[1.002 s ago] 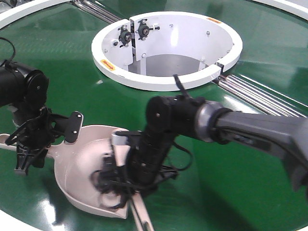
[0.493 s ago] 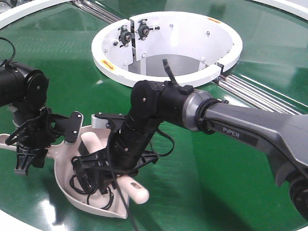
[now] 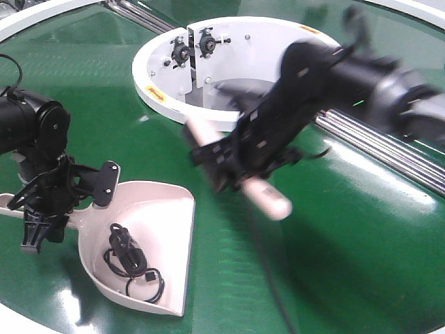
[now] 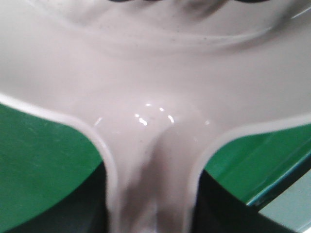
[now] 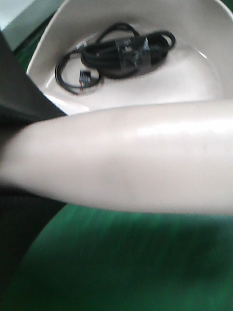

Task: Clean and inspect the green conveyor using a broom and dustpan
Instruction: 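Lift the brush away from the dustpan and set it down on the belt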

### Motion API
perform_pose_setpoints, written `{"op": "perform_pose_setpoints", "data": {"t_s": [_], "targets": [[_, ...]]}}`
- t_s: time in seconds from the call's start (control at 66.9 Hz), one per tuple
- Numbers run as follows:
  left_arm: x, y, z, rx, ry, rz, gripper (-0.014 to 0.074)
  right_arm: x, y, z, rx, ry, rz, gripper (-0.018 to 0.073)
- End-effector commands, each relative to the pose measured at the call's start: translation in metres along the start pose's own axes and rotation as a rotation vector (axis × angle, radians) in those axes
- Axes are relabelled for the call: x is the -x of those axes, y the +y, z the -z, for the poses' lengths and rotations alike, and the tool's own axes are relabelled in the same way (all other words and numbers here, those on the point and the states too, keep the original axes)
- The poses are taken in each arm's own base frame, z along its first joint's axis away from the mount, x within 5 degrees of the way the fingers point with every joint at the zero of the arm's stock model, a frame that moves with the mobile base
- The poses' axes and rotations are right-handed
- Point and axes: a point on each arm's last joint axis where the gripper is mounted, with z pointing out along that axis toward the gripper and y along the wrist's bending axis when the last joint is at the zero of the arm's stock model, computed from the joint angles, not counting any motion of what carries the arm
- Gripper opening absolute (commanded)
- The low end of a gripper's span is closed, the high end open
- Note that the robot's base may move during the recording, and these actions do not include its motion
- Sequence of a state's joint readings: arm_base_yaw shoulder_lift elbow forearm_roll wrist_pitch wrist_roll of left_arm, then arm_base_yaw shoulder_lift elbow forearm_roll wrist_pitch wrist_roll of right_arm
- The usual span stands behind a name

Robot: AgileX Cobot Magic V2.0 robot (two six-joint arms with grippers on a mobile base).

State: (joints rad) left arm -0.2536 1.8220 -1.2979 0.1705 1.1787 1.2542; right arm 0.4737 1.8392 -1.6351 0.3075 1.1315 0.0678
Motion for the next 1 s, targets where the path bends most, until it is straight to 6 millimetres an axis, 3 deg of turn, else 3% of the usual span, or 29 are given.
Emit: {"op": "perform_pose_setpoints", "data": {"t_s": [0.0, 0.194, 0.463, 0.688, 0.987], "targets": [[-0.002, 0.0, 0.022, 0.067, -0.016, 0.016, -0.0008, -0.001, -0.005, 0.054, -0.029, -0.149, 0.026, 0.0008], [-0.002, 0.0, 0.022, 0.067, -0.016, 0.016, -0.0008, -0.017, -0.035, 0.085, -0.101, -0.226, -0.023, 0.0008], [-0.002, 0.0, 0.022, 0.067, -0.016, 0.016, -0.0008, -0.058, -0.085, 0.096, -0.178, -0.241, -0.088, 0.0008], [-0.002, 0.0, 0.022, 0.067, -0.016, 0.016, -0.0008, -0.09, -0.113, 0.086, -0.225, -0.191, -0.145, 0.0008], [-0.002, 0.0, 0.022, 0.067, -0.016, 0.016, -0.0008, -0.121, -0.13, 0.051, -0.281, -0.097, -0.171, 0.0008]]}}
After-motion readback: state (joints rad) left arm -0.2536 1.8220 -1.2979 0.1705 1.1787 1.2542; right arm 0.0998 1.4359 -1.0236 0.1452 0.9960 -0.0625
